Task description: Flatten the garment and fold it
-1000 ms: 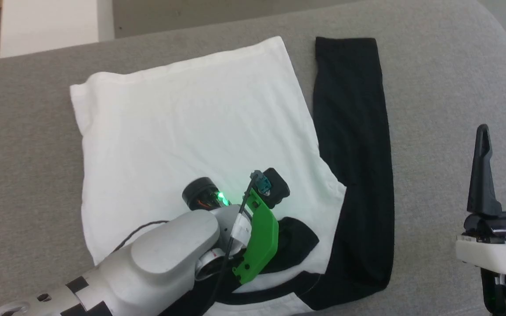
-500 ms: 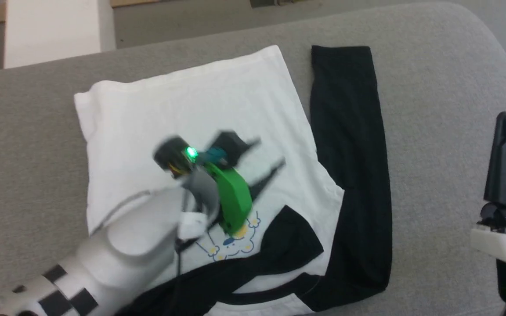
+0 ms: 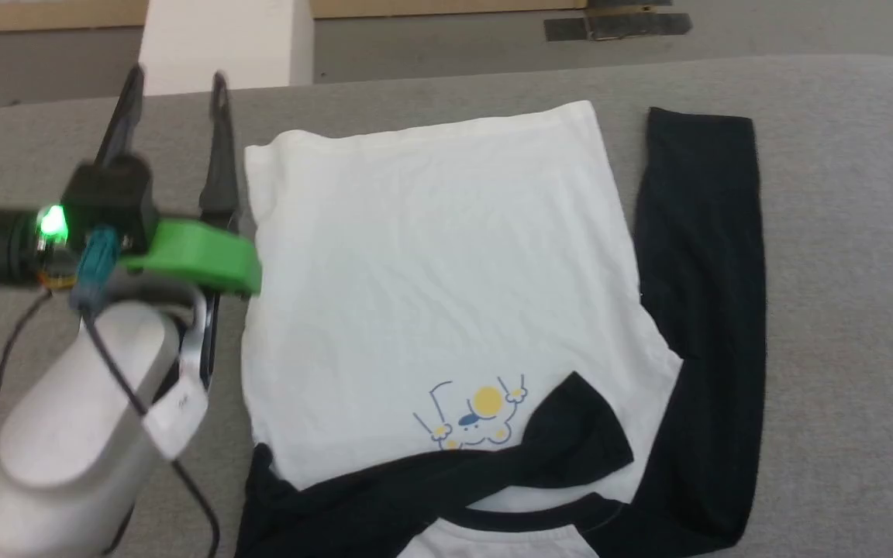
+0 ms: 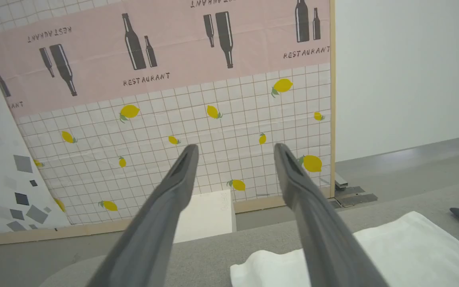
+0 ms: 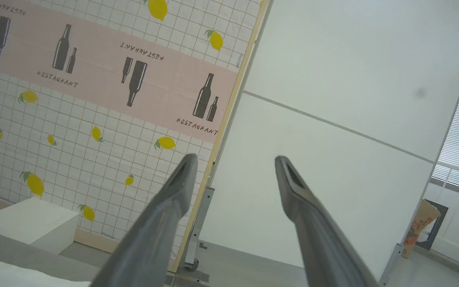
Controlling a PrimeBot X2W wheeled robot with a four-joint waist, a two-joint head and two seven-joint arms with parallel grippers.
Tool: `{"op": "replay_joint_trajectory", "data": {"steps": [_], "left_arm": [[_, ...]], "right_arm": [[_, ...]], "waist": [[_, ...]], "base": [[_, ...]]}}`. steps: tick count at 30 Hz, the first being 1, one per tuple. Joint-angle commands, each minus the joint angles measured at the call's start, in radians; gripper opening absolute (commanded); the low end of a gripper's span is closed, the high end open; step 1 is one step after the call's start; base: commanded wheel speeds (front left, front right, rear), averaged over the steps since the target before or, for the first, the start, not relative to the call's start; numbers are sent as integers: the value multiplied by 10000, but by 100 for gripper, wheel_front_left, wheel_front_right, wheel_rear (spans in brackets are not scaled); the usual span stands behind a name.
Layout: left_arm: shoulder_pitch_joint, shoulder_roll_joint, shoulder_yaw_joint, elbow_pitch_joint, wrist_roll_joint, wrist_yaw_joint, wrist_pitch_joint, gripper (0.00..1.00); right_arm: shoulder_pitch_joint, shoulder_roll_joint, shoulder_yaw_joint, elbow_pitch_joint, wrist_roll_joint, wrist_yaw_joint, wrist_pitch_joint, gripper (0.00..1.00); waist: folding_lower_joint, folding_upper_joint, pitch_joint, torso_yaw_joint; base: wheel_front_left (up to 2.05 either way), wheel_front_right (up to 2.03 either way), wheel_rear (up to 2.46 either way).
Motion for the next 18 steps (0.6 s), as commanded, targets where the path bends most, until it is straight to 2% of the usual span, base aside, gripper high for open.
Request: {"op": "replay_joint_trajectory", "data": {"steps": [1,3,7,11,16,18], "left_arm": [[622,6,336,-289,347,298,-32,100],[1275,-123,872,-681,767,561,-33,100],[2299,-685,1748,-1070,1413,761,-34,100],[2990,-1337,2510,-1241,1913,478,-34,100],[3554,-2173,3522,-1425,2578,35,-35,100],[3656,-2431,3872,-1441,2775,-283,-35,100]], "right_arm": [[-490,-309,206,469,303,-15,743,100],[-1081,-665,466,1199,940,-15,2052,100],[-2131,-1586,1320,2485,2377,-15,5064,100],[-3163,-2682,2536,3386,3124,-15,7520,100],[-4318,-3485,3646,4119,4026,-15,10346,100],[-4724,-3758,3813,4279,4173,-15,11019,100]], "waist": [[0,0,225,417],[0,0,380,619],[0,0,849,1021],[0,0,1486,1351],[0,0,2371,1784],[0,0,2732,1980]], "base": [[0,0,0],[0,0,0],[0,0,0],[0,0,0],[0,0,0],[0,0,0]]}}
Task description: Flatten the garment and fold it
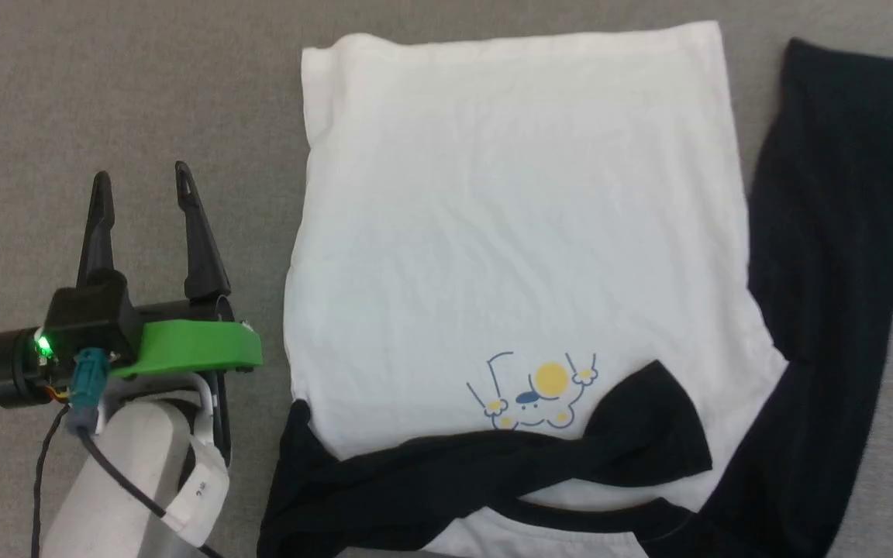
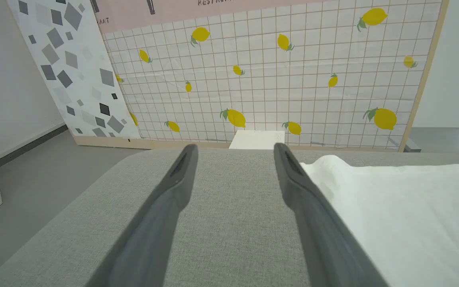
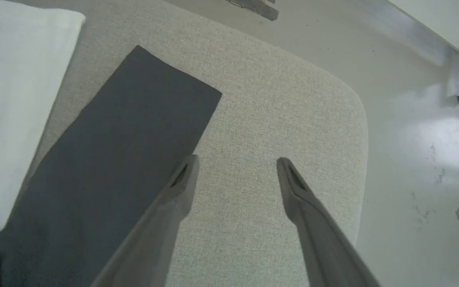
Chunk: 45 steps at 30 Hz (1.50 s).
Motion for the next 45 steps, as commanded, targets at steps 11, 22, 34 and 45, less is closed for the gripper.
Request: {"op": "replay_joint_trajectory", "data": {"steps": [11,22,34,45], "left_arm": [[187,-1212,1474,-211,1088,-1436,-35,100],[242,-1902,2366,-19,1709,-2310,-35,100],[955,-2215,3147,375,2076,-2822,-36,100],[2210,-2223,3728,645,2247,-3187,-36,100]], "right_arm": [[-1089,851,-1539,1946,-442,-17,-70,100],[-342,1188,-1665,2784,-540,-17,-328,0],[-72,946,-1036,1998,-107,-17,-3446,0],[1466,50,410,-89,434,-17,-5875,0]], "waist": [[-1,-1,2041,1157],[-1,-1,1900,853],[-1,-1,81,245],[-1,-1,-1920,-331]], "base": [[0,0,0],[0,0,0],[0,0,0],[0,0,0]]}}
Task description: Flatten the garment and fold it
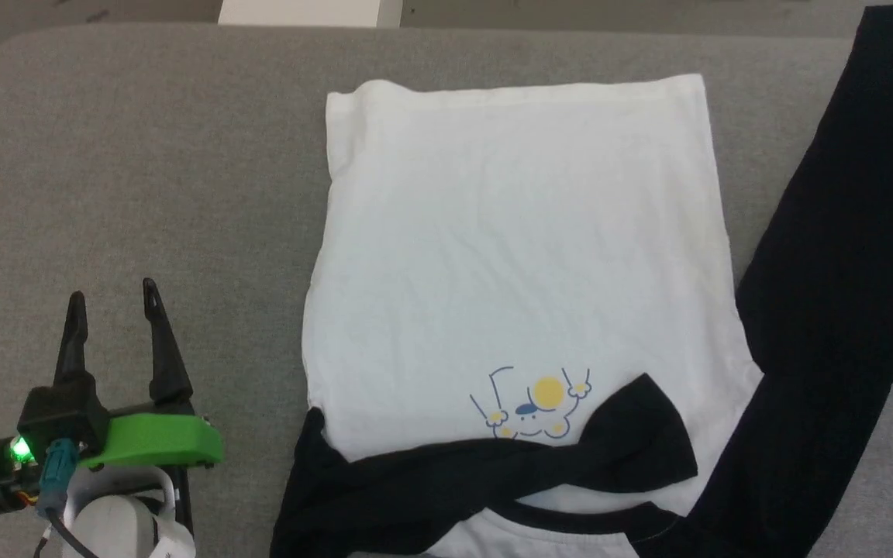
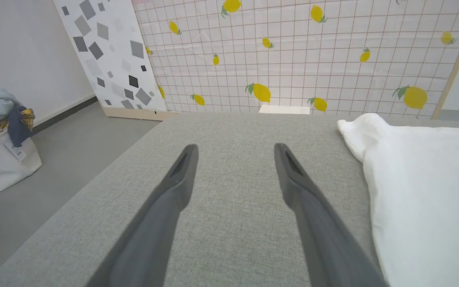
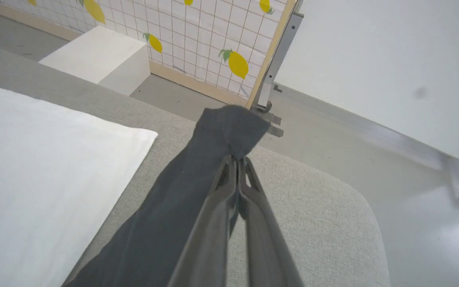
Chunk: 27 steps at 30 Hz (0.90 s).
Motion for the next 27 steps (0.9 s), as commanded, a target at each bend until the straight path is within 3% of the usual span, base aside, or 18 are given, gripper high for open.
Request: {"op": "replay_joint_trajectory", "data": {"steps": [1,5,11,16,21,27], "left_arm": [[220,-43,64,-11,59,-65,-36,100],[665,-14,275,-47,96,-75,-36,100],[1129,-77,387,-92,129,-101,-36,100],[1200,-156,368,-73,112,-168,-36,100],[1158,-258,304,-118,115,-178,-36,100],[915,-393,136,-66,101,-217,-36,100]], "right_arm": [[254,-107,43,-384,29,-15,-240,0],[939,-109,277,-1863,132,-15,-573,0],[1933,418,856,-4139,-59,-15,-734,0],[2537,1026,2033,-5313,-398,-15,-828,0],[2493,1789,3454,-5233,-645,-15,-1190,0],[1986,2842,5469,-3918,-683,-15,-2054,0]], "waist": [[0,0,-1040,-460],[0,0,-1558,-649],[0,0,-2002,-765],[0,0,-2121,-702],[0,0,-2003,-530],[0,0,-1711,-160]], "base": [[0,0,0],[0,0,0],[0,0,0],[0,0,0],[0,0,0],[0,0,0]]}}
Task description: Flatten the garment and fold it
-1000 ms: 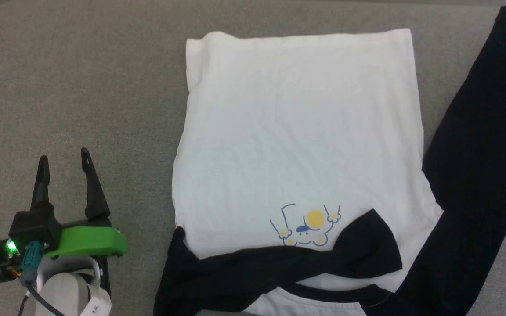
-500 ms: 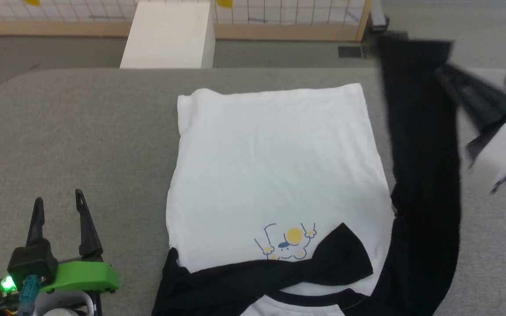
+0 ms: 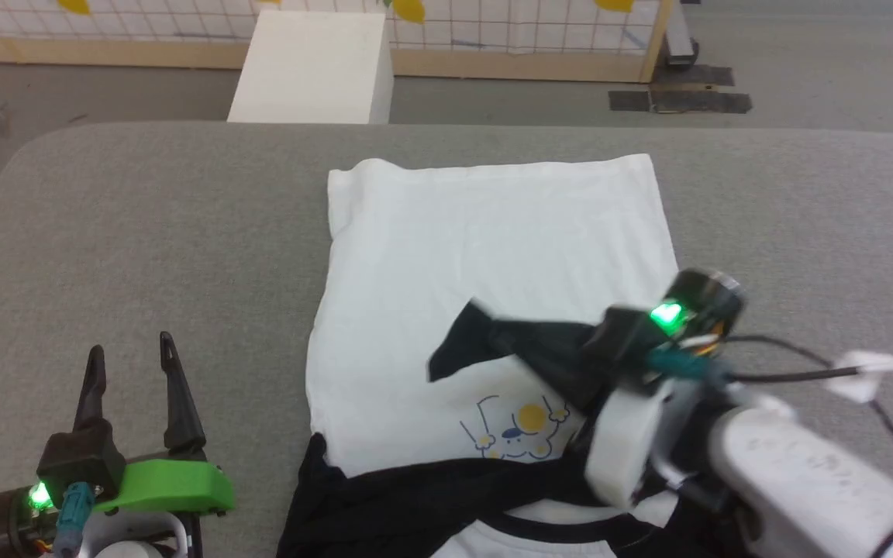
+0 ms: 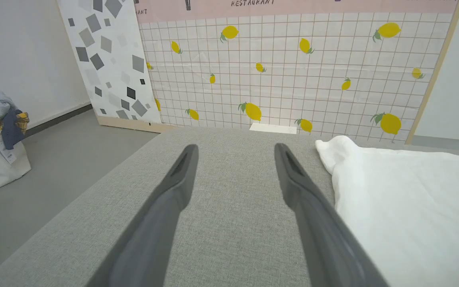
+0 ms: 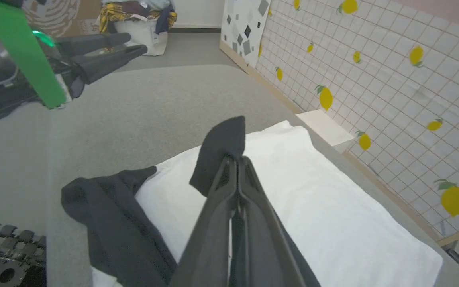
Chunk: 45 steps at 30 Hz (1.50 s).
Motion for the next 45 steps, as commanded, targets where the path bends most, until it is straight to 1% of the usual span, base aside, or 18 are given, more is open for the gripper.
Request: {"op": "replay_joint_trajectory", "data": {"steps": [1,7,11,14,16,19,20,21,22,26,29,31,34,37,39,41,43,45], "left_arm": [[-166,-82,-43,22,9,-39,-36,100],[-404,-177,-127,144,-25,-80,-36,100],[-576,-226,-130,304,-72,-130,-36,100],[-671,-269,-202,379,-93,-119,-36,100],[-759,-281,-167,482,-118,-159,-36,100],[-875,-294,-101,634,-107,-195,-36,100],[-911,-296,-52,694,-103,-214,-36,100],[-935,-297,-10,740,-95,-236,-36,100],[-964,-291,43,795,-80,-279,-36,100],[-1109,-135,221,994,29,-465,-36,100],[-1415,140,387,1249,89,-615,-36,100],[-1773,391,445,1543,133,-768,-36,100],[-2435,748,357,2072,256,-992,-36,100],[-3219,1090,89,2770,468,-1205,23,100],[-3924,1347,-211,3222,687,-1389,306,100],[-4624,1521,-451,3718,762,-1582,647,100],[-5269,1589,-699,4083,797,-1728,1104,100],[-5954,1759,-954,4492,809,-1897,1574,100]], "right_arm": [[-152,210,392,319,17,-17,-159,0],[-309,914,1933,2185,-62,-17,-830,0],[-257,1444,2617,3937,111,-17,-1364,0],[-273,1746,3517,5083,240,-17,-1516,0],[-309,1927,4028,5619,439,-17,-1594,0],[-465,2145,4317,6173,692,-17,-1930,0],[-549,2214,4350,6335,779,-17,-2121,6],[-639,2257,4365,6421,812,-17,-2309,39],[-755,2290,4369,6475,826,-17,-2576,100],[-1065,2178,3971,6216,773,-17,-3583,100],[-1118,1896,3305,5497,639,-17,-3981,100],[-1070,1587,2583,4888,378,-17,-4127,100],[-685,1184,866,3977,-206,-17,-4252,100],[-2,1140,-1137,3222,-749,-17,-4287,100],[542,1320,-2868,2505,-1418,-17,-4294,100],[1061,1637,-4256,1824,-2017,-17,-4296,100],[1586,2032,-5432,1130,-2533,-17,-4297,100],[2063,2443,-6372,439,-2922,-17,-4298,100]], "waist": [[1,0,196,253],[1,0,556,591],[1,0,785,712],[1,0,906,758],[1,0,947,734],[1,0,922,663],[1,0,880,613],[1,0,830,565],[1,0,761,508],[1,0,452,252],[1,0,264,-6],[1,0,186,-165],[1,0,120,-372],[1,0,144,-537],[1,0,258,-654],[1,0,417,-739],[1,0,595,-817],[1,0,842,-894]], "base": [[0,0,0],[0,0,0],[0,0,0],[0,0,0],[0,0,0],[0,0,0],[0,0,0],[0,0,0],[0,0,0],[0,0,0],[0,0,0],[0,0,0],[0,0,0],[0,0,0],[0,0,0],[0,0,0],[0,0,0],[0,0,0]]}}
